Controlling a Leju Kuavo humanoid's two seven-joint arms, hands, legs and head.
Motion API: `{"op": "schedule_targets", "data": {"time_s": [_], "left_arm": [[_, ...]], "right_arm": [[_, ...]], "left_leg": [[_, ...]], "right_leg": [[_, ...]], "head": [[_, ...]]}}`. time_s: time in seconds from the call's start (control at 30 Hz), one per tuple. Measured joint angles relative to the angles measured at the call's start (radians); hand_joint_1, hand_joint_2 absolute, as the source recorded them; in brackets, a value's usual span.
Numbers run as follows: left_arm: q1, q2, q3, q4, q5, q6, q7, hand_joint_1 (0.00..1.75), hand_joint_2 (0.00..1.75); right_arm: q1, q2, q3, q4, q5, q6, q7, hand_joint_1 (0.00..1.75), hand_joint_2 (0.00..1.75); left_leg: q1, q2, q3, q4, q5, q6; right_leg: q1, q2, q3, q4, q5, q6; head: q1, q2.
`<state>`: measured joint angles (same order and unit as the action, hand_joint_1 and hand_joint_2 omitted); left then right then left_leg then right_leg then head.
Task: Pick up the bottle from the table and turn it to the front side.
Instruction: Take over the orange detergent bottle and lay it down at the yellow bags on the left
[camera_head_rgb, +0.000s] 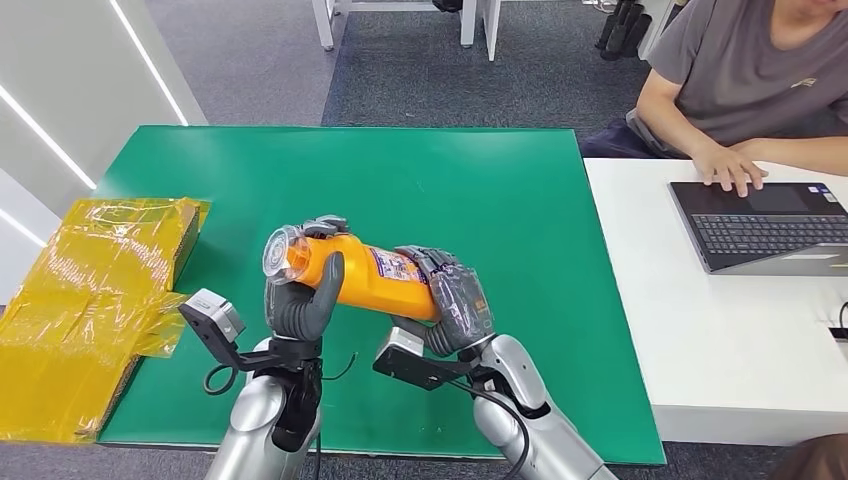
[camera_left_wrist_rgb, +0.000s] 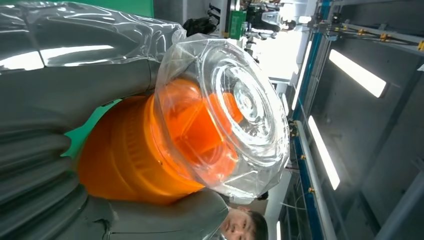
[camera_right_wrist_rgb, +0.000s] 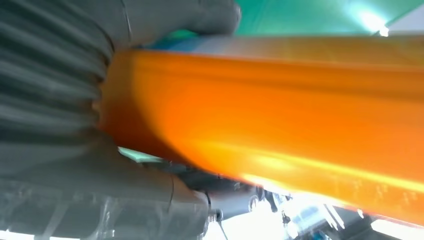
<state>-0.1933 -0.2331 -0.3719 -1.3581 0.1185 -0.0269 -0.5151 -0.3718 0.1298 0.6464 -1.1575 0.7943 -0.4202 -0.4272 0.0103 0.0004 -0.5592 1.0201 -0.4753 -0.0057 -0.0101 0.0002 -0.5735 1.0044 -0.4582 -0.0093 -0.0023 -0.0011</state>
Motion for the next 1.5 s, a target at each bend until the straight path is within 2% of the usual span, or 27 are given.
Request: {"op": "schedule_targets", "data": {"time_s": [0.3, 0.43, 0.53, 0.73, 0.9, 1.23, 1.5], "left_arm": [[-0.012, -0.008, 0.0, 0.0, 0.006, -0.001, -0.001, 1.75, 1.75], [-0.016, -0.01, 0.0, 0.0, 0.008, 0.0, -0.003, 1.75, 1.75], [-0.017, -0.012, 0.001, 0.0, 0.009, 0.004, -0.009, 1.75, 1.75], [-0.014, -0.012, 0.009, 0.0, 0.019, 0.018, -0.018, 1.75, 1.75], [-0.007, -0.013, 0.013, -0.001, 0.023, 0.028, -0.021, 1.75, 1.75], [0.017, -0.006, 0.025, -0.001, 0.028, 0.062, -0.032, 1.75, 1.75], [0.034, -0.002, 0.044, -0.017, 0.034, 0.095, -0.036, 1.75, 1.75]], "right_arm": [[-0.004, 0.012, 0.002, 0.003, -0.001, 0.017, -0.001, 1.75, 1.75], [-0.006, 0.015, 0.002, 0.003, -0.003, 0.019, -0.001, 0.12, 1.75], [-0.007, 0.02, 0.0, 0.001, -0.015, 0.016, -0.001, 0.0, 1.75], [0.001, 0.028, -0.008, -0.017, -0.067, -0.017, -0.014, 0.0, 1.75], [0.046, 0.029, -0.021, -0.065, -0.175, -0.025, -0.036, 0.0, 1.75], [0.14, 0.027, -0.07, -0.243, -0.454, -0.016, -0.164, 0.0, 1.75], [0.236, 0.015, -0.089, -0.409, -0.536, -0.037, -0.232, 0.0, 1.75]], "left_leg": [[0.0, 0.0, 0.0, 0.0, 0.0, 0.0], [0.0, 0.0, 0.0, 0.0, 0.0, 0.0], [0.0, 0.0, 0.0, 0.0, 0.0, 0.0], [0.0, 0.0, 0.0, 0.0, 0.0, 0.0], [0.0, 0.0, -0.001, 0.0, 0.0, 0.0], [0.0, 0.0, 0.0, 0.0, 0.0, 0.0], [0.0, 0.0, -0.001, 0.0, 0.0, 0.0]], "right_leg": [[0.0, 0.0, 0.0, 0.0, 0.0, 0.0], [0.0, 0.0, 0.0, 0.0, 0.0, 0.0], [0.0, 0.0, 0.0, 0.0, 0.0, 0.0], [0.0, 0.0, 0.0, 0.0, 0.0, 0.0], [0.0, -0.001, 0.0, 0.0, 0.0, 0.0], [0.0, -0.001, 0.0, 0.0, 0.0, 0.0], [0.0, 0.0, -0.001, 0.0, 0.0, 0.0]], "head": [[0.0, 0.0], [0.0, 0.0], [0.0, 0.0], [0.0, 0.0], [0.0, 0.0], [0.0, 0.0], [0.0, 0.0]]}}
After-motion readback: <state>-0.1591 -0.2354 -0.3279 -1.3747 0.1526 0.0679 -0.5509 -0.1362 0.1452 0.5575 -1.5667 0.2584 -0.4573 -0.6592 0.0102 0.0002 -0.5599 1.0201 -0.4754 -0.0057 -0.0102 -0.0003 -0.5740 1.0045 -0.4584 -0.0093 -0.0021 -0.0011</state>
